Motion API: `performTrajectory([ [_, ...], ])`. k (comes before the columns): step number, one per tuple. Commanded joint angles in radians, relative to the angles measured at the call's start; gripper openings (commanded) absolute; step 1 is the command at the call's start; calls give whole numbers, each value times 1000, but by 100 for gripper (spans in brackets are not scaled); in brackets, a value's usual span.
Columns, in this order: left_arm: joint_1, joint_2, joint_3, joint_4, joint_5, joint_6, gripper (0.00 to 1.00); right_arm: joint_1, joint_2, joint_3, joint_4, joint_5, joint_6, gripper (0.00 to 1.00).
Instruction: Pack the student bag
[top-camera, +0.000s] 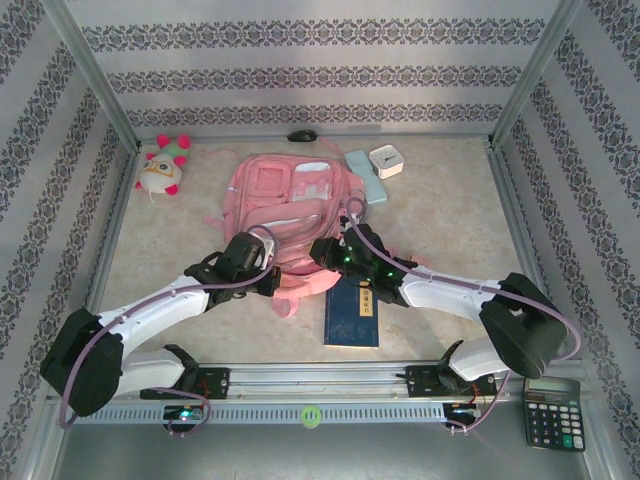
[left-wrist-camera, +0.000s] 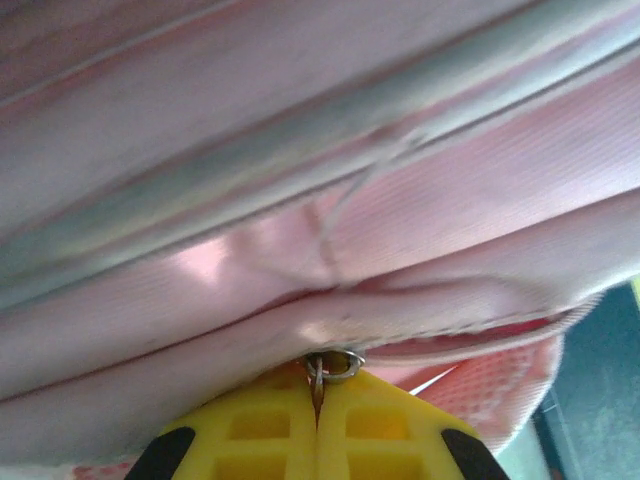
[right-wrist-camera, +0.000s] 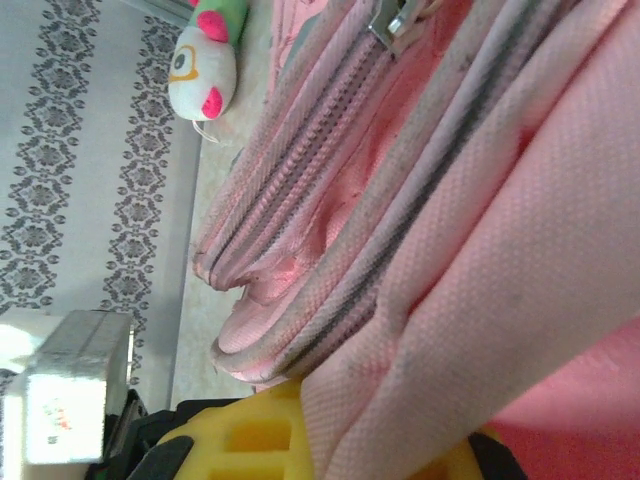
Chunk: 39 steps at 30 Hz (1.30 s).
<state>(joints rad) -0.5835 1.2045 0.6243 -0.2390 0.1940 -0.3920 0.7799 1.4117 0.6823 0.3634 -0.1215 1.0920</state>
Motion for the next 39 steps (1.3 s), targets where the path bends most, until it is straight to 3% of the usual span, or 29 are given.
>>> performTrajectory([
  [1, 41, -24, 15, -109, -109, 48, 0, -18, -66, -8, 13, 4, -36, 0],
  [10, 176, -42, 50, -131, -107, 88, 0, -51, -109, -18, -42, -49, -64, 0],
  [15, 217, -45, 83, -139, -20, 120, 0, -90, -147, -12, -97, -61, -110, 0],
  [16, 218, -49, 82, -126, 22, 120, 0, -93, -152, -4, -120, -63, -136, 5],
  [17, 217, -50, 78, -111, 62, 116, 0, -95, -157, 9, -146, -66, -167, 16],
  [19, 217, -42, 63, -72, 150, 102, 0, -96, -185, 44, -254, -65, -292, 35],
  [26, 220, 8, 22, 48, 320, 57, 0, -93, -358, 104, -558, 162, -879, 58],
  [32, 218, 25, 36, 83, 384, 54, 0, -8, -209, 229, -591, 49, -1359, 67],
  [35, 218, 35, 37, 103, 416, 40, 0, 28, -68, 295, -584, -10, -1482, 69],
  [39, 218, 30, 28, 133, 460, 17, 0, 41, 74, 361, -537, -126, -1531, 71],
])
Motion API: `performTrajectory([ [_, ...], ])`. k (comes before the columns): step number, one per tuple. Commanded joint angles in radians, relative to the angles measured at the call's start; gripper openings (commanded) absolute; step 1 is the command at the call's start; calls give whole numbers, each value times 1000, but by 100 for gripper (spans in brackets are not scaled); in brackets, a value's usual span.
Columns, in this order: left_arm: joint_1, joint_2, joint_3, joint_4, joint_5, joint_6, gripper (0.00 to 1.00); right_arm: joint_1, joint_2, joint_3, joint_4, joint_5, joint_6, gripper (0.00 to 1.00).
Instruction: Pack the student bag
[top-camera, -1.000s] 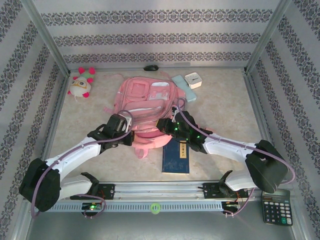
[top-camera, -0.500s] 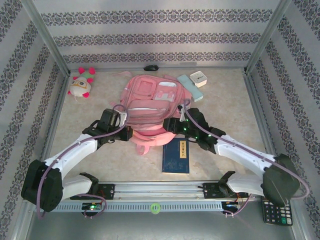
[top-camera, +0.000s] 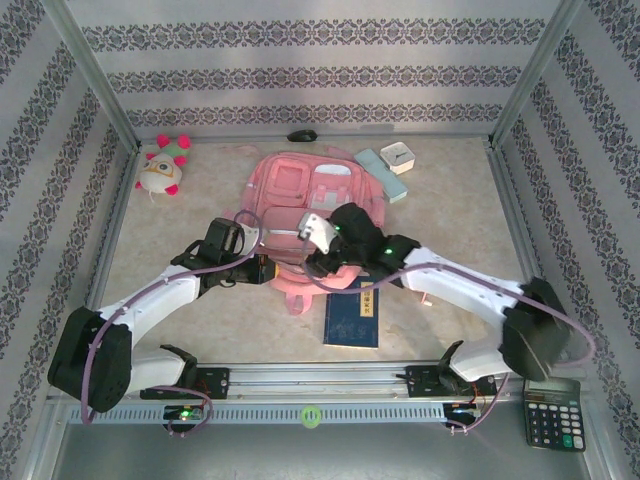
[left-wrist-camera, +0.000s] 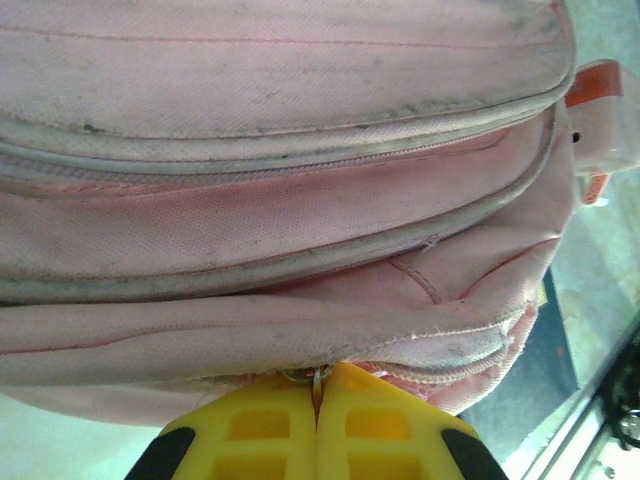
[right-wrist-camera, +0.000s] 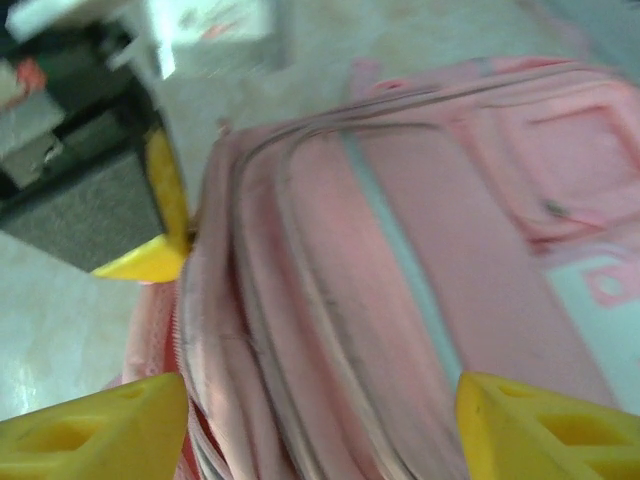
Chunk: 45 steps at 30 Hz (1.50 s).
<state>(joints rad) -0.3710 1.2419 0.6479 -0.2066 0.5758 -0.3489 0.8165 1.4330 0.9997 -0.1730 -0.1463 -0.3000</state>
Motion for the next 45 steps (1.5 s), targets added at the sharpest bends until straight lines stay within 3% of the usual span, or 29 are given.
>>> performTrajectory([
  [1, 5, -9, 2, 104, 82, -29, 0, 4, 78, 57, 9, -128, -140, 71],
  [4, 5, -10, 2, 105, 91, -31, 0, -1, 137, 93, 21, -207, -133, 70],
  [11, 5, -5, 8, 95, 105, -24, 0, -40, 207, 111, 51, -252, -90, 60],
  [20, 5, -11, 13, 105, 126, -34, 0, -41, 266, 125, 44, -301, -94, 62],
  [21, 5, -11, 14, 97, 120, -30, 0, -42, 270, 129, 38, -300, -97, 57],
  [24, 7, -8, 40, -8, 21, 20, 0, -54, 242, 129, 24, -303, -116, 12],
  [27, 21, -2, 72, -112, -75, 72, 0, -72, 171, 93, 15, -361, -180, 0],
  [30, 44, -4, 109, -180, -137, 113, 0, -87, 107, 57, -34, -454, -316, 0],
  [37, 94, 35, 184, -297, -300, 226, 0, -121, 16, 82, -191, -548, -430, 0],
  [45, 204, 137, 252, -171, -309, 233, 0, -135, -112, 101, -292, -604, -487, 0],
])
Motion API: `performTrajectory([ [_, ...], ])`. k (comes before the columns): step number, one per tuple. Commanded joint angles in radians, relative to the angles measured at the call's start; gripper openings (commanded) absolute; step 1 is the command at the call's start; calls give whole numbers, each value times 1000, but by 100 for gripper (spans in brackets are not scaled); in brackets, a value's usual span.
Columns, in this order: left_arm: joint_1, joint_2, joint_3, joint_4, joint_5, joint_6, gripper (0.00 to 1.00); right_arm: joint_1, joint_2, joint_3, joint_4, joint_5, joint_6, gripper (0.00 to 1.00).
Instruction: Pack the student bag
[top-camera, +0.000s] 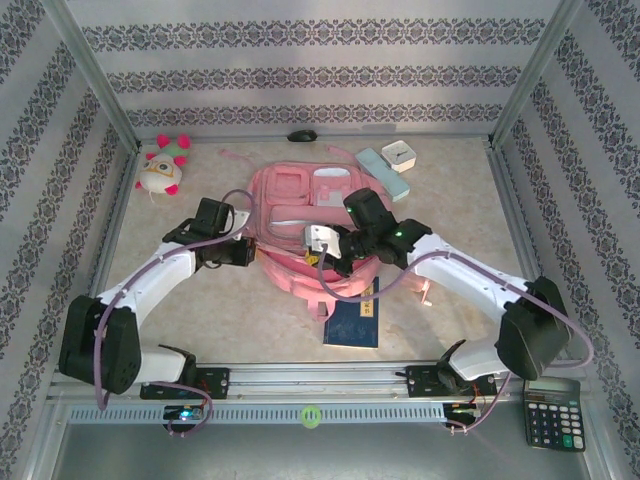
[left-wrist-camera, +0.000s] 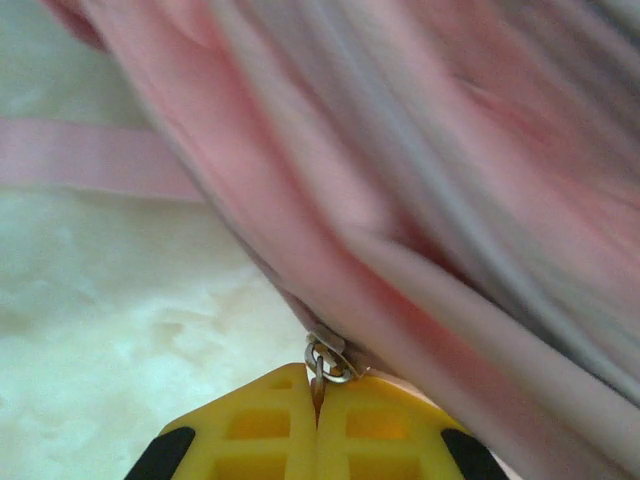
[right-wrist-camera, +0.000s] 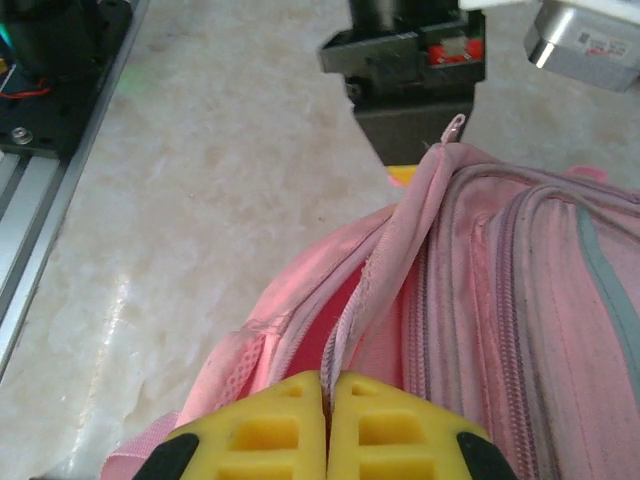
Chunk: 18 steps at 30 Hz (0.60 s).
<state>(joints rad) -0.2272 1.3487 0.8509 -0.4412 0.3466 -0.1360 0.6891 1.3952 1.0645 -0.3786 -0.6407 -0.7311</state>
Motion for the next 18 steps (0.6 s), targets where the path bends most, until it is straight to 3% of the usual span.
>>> performTrajectory([
  [1, 73, 50, 60, 86, -76, 17, 0, -12, -89, 44, -102, -109, -59, 0],
  [11, 121, 266, 183, 196, -27, -8, 0, -45, -165, 68, -160, -145, -69, 0],
  [13, 122, 256, 179, 208, -19, -19, 10, -45, -154, 71, -148, -118, -66, 0],
  [16, 122, 178, 145, 211, -27, -25, 36, -37, -112, 98, -137, -102, -73, 0],
  [18, 124, 107, 130, 177, -49, -25, 44, -18, -74, 128, -134, -87, -87, 0],
])
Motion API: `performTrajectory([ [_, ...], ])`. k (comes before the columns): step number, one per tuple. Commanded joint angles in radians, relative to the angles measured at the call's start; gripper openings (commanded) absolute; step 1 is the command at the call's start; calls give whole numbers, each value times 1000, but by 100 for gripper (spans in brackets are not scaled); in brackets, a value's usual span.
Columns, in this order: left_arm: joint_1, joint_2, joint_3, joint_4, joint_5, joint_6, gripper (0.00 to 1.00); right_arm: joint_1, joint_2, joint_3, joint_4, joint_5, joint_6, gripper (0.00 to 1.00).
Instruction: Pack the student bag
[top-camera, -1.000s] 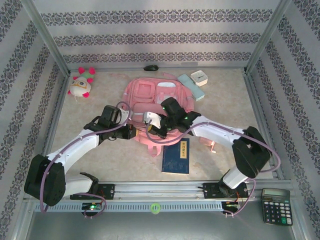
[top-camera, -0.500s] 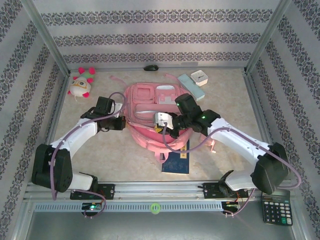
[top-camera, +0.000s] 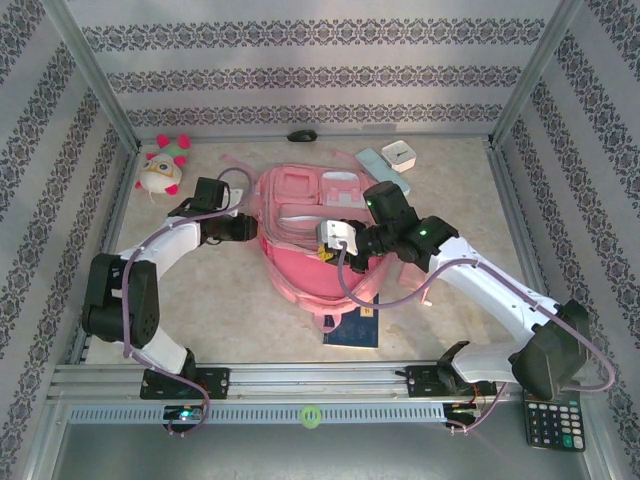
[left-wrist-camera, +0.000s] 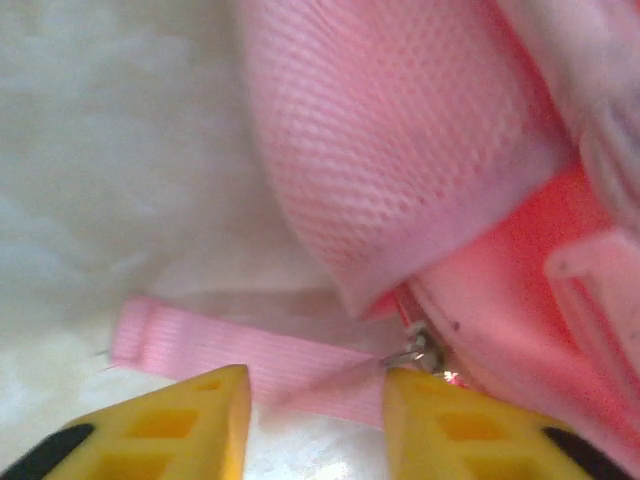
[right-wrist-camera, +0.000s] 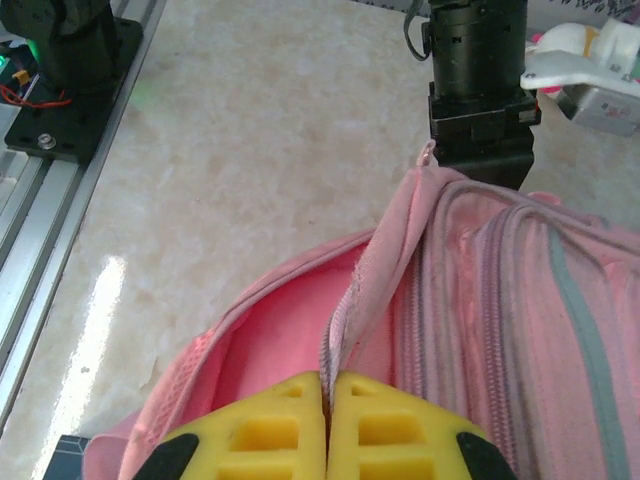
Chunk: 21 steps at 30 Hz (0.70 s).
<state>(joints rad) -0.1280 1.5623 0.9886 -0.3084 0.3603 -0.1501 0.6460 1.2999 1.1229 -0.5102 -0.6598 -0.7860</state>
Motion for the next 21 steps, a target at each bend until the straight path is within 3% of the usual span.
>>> performTrajectory([
  [1, 27, -149, -15, 24, -80, -12, 46, 38, 44, 87, 1, -62, -39, 0],
  [8, 55, -374, -27, -133, -192, -37, 49, 111, 233, 272, -1, -83, -82, 0],
  [13, 74, -449, -1, -207, -243, -28, 50, 166, 382, 409, -6, -113, -120, 0],
  [18, 90, -471, 9, -234, -202, -43, 50, 187, 509, 551, -11, -178, -134, 0],
  [21, 90, -462, -10, -233, -73, -85, 52, 196, 532, 585, -16, -179, -69, 3],
])
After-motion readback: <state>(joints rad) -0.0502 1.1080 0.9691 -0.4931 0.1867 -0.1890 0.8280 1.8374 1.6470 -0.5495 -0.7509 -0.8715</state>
